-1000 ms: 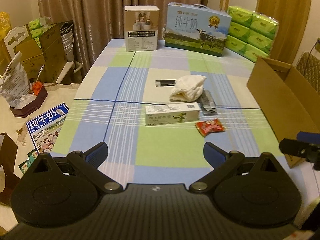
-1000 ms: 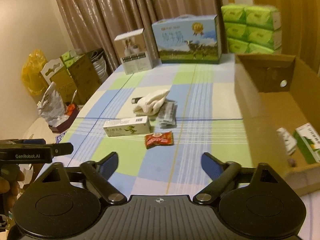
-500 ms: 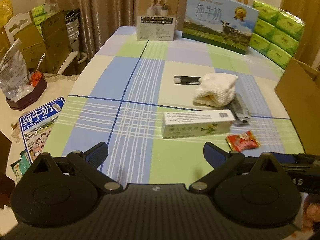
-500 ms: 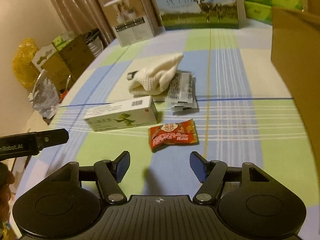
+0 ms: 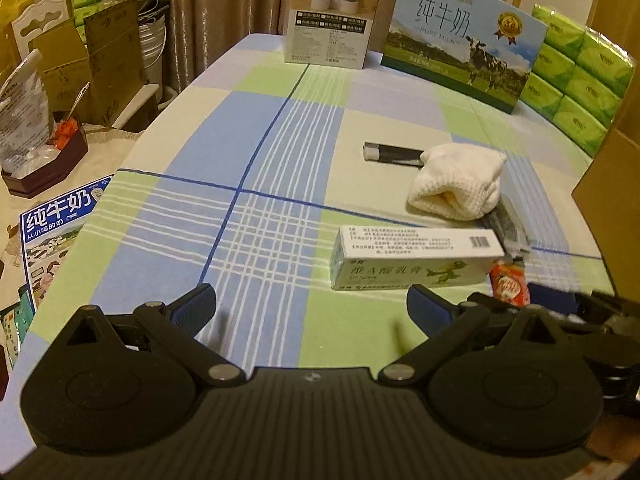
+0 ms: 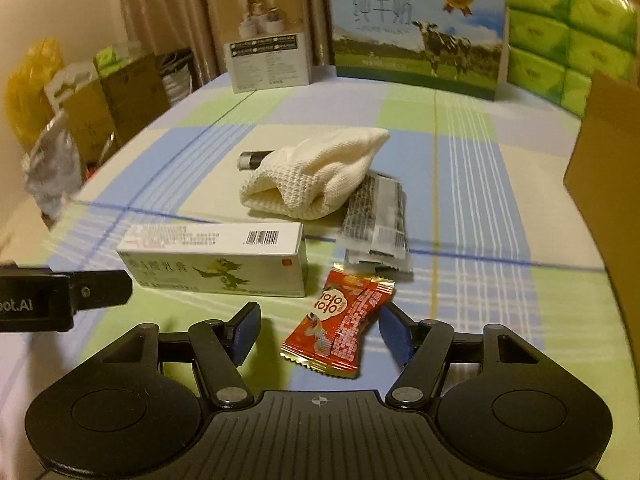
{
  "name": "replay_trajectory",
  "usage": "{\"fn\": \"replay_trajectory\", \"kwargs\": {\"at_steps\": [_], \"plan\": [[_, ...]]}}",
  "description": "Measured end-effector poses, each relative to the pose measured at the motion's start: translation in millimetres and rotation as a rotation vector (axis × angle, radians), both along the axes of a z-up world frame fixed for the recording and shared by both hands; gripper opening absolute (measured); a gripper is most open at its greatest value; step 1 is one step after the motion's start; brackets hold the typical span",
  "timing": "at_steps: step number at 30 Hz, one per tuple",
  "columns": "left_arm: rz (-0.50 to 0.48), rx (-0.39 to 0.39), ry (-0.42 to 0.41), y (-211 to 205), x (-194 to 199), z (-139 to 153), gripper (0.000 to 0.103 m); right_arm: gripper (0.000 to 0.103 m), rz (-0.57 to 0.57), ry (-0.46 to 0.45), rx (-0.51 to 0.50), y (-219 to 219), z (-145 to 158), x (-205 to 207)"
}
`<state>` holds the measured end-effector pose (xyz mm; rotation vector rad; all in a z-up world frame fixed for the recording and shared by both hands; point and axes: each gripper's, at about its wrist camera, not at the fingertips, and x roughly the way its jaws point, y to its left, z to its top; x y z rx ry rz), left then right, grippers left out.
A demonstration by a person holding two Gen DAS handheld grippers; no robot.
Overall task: Organize objects
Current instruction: 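Grasp the red snack packet with the right tool while the left tool grasps the white ointment box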
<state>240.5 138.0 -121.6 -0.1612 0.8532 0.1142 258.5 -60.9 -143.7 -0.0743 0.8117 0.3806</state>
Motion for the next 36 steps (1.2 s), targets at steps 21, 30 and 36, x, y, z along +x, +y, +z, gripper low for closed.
{"fn": "replay_trajectory", "kwargs": {"at_steps": [21, 30, 36], "plan": [[-0.59, 0.337, 0.056, -68.1, 64.1, -18.2, 0.07, 0.029, -0.013, 0.058, -0.011, -66.6, 17.5, -8.0], [-0.636, 0.203, 0.154, -81.6, 53.6, 5.1, 0.037, 0.029, -0.023, 0.087, 0.011, -76.5, 16.9, -15.9], [-0.67, 0.213, 0.122, -105.6, 67.1, -2.8, 0.042, 0.029, -0.013, 0.067, -0.005, -77.5, 13.9, -17.2]]}}
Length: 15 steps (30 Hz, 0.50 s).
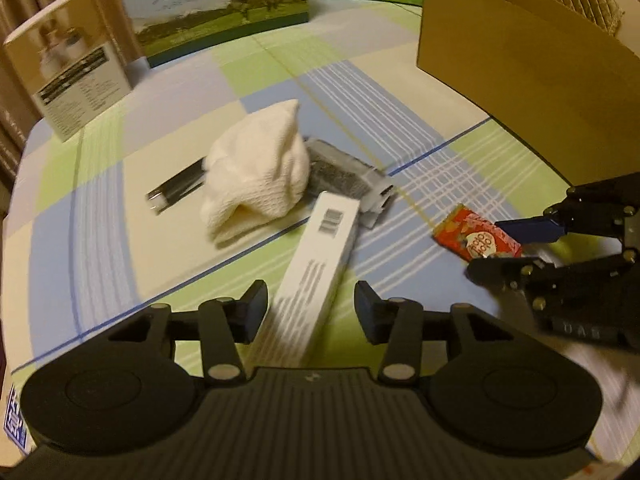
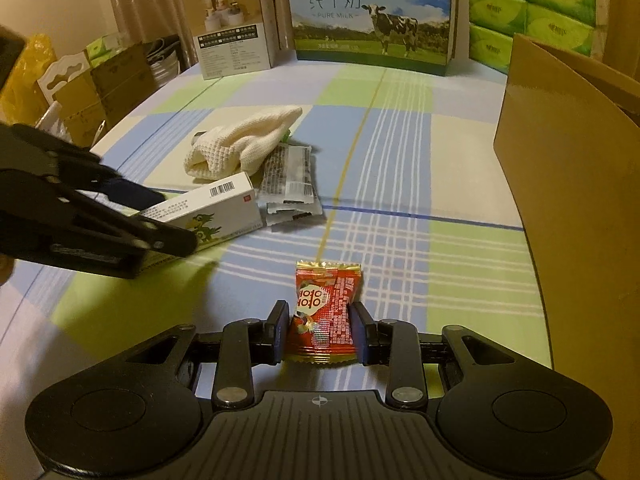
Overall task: Organize objects
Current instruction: 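Grasp the red snack packet with the right tool while the left tool grasps the white ointment box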
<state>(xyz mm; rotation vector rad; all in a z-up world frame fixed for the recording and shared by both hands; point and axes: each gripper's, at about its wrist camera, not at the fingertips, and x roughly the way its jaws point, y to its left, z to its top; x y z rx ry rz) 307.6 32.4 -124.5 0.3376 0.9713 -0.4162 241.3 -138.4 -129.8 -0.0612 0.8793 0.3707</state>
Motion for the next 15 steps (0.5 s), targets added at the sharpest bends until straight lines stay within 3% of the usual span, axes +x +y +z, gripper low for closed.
{"fn": "replay_trajectory", "kwargs": {"at_steps": [4, 8, 13, 14, 15], "plan": [[-0.009, 0.038, 0.011, -10.7, 4.4, -11.1, 0.041, 0.032, 0.019, -0.025, -0.041, 2.3, -3.5, -0.4], [0.001, 0.016, 0.03, -12.9, -0.3, -13.1, 0.022, 0.037, 0.025, -0.044, -0.058, 5.2, -6.2, -0.2], [0.075, -0.014, 0.045, -11.3, -12.8, -12.5, 0.021, 0.035, 0.015, -0.049, -0.075, 8.9, -7.1, 1.0], [0.097, -0.023, 0.047, -10.7, -16.2, -12.4, 0.021, 0.028, 0.013, -0.05, -0.079, 9.5, -6.7, 1.1], [0.118, -0.033, 0.051, -10.3, -19.5, -12.0, 0.021, 0.028, 0.014, -0.048, -0.082, 9.7, -6.3, 1.1]]}}
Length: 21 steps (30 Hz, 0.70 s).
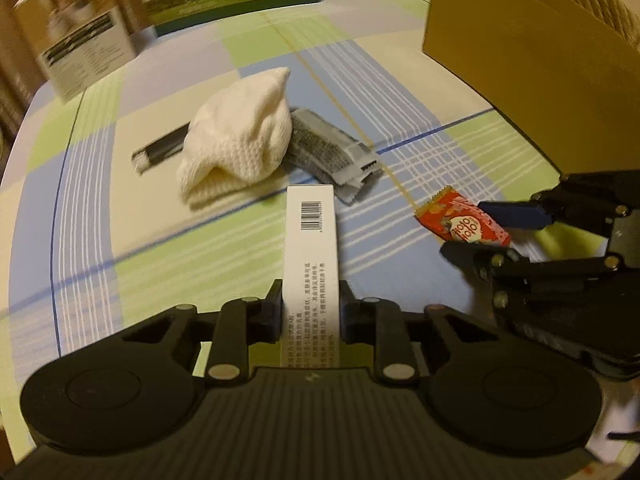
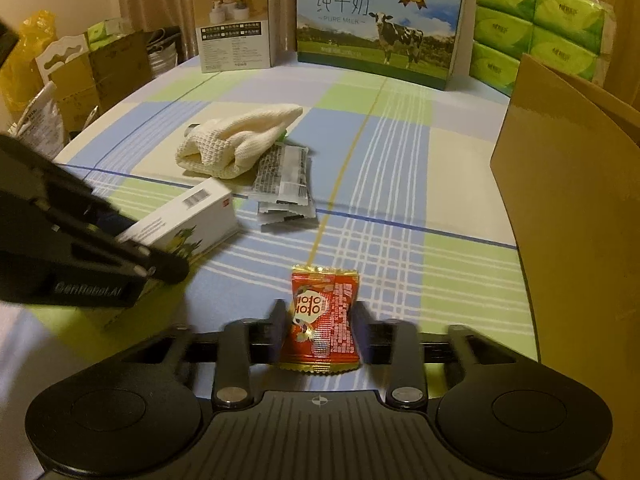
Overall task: Organize objects
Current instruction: 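Grasp the red snack packet with the right tool while the left tool grasps the white ointment box, then carry the snack packet and ointment box over the cardboard box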
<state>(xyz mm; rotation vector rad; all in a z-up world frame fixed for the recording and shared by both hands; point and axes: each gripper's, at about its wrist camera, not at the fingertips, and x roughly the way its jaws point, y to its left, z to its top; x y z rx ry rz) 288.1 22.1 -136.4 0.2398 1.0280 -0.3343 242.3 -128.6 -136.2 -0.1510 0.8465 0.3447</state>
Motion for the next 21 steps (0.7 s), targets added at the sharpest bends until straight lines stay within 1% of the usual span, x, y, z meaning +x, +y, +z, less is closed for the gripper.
{"fn": "replay_trajectory", "kwargs": {"at_steps": [4, 8, 15, 18, 21], "plan": [[0.077, -0.037, 0.011, 1.4, -16.0, 6.0, 0.021, 0.026, -0.001, 0.021, 0.022, -3.8, 5.2, -3.5], [0.133, -0.059, -0.011, -0.2, -35.7, 21.8, 0.021, 0.025, -0.006, -0.004, 0.047, -11.5, 24.3, -19.1], [0.214, -0.112, -0.068, -7.7, -78.9, 64.4, 0.021, 0.025, -0.043, -0.036, 0.089, -42.1, 65.9, -62.4], [0.228, -0.141, -0.089, -15.2, -100.6, 85.3, 0.021, 0.025, -0.073, -0.042, 0.121, -59.0, 85.5, -82.6], [0.229, -0.167, -0.101, -26.7, -122.6, 102.2, 0.021, 0.025, -0.085, -0.065, 0.128, -72.1, 106.3, -103.7]]}}
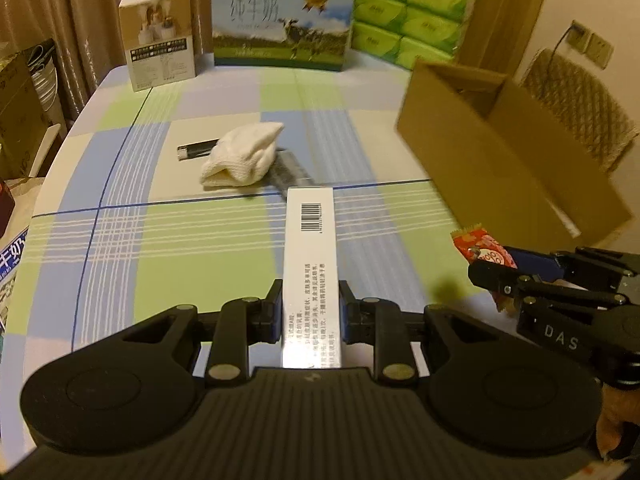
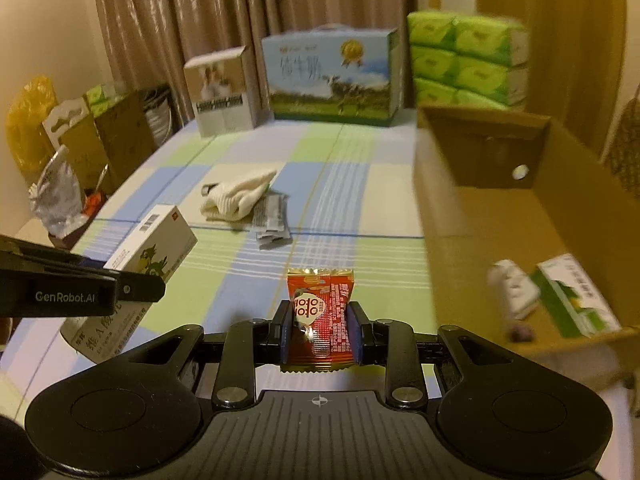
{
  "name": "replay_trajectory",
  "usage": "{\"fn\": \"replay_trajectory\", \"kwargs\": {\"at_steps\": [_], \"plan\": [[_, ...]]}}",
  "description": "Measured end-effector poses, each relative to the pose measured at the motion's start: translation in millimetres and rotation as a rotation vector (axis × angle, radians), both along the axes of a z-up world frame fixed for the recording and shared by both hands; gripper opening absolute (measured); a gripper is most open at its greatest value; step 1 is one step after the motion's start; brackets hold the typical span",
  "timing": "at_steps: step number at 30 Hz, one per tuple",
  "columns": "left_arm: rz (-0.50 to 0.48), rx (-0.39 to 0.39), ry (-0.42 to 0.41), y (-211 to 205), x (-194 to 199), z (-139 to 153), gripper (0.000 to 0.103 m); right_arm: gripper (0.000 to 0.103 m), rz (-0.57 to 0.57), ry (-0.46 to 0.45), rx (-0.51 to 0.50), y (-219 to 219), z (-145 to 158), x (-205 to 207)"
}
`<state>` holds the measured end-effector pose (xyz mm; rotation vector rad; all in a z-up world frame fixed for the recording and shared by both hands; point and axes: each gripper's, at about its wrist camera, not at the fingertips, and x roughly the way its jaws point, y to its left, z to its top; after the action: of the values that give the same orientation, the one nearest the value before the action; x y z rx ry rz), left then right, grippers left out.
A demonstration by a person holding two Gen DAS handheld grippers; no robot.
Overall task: Organize objects
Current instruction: 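Carry the snack packet and ointment box over the cardboard box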
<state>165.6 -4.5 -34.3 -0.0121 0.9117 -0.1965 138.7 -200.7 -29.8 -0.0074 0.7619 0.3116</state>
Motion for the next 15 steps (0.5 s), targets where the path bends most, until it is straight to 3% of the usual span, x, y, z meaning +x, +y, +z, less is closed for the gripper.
{"fn": "replay_trajectory", "kwargs": {"at_steps": [8, 15], "plan": [[-0.009, -0.014, -0.036, -29.7, -53.2, 32.6, 0.021, 0.025, -0.038, -0.067, 0.016, -31.1, 49.7, -51.8], [-0.03, -0.01, -0.058, -49.8, -85.9, 48.6, 0.021, 0.025, -0.052, -0.104, 0.021, -47.1, 70.8, -80.2]]}}
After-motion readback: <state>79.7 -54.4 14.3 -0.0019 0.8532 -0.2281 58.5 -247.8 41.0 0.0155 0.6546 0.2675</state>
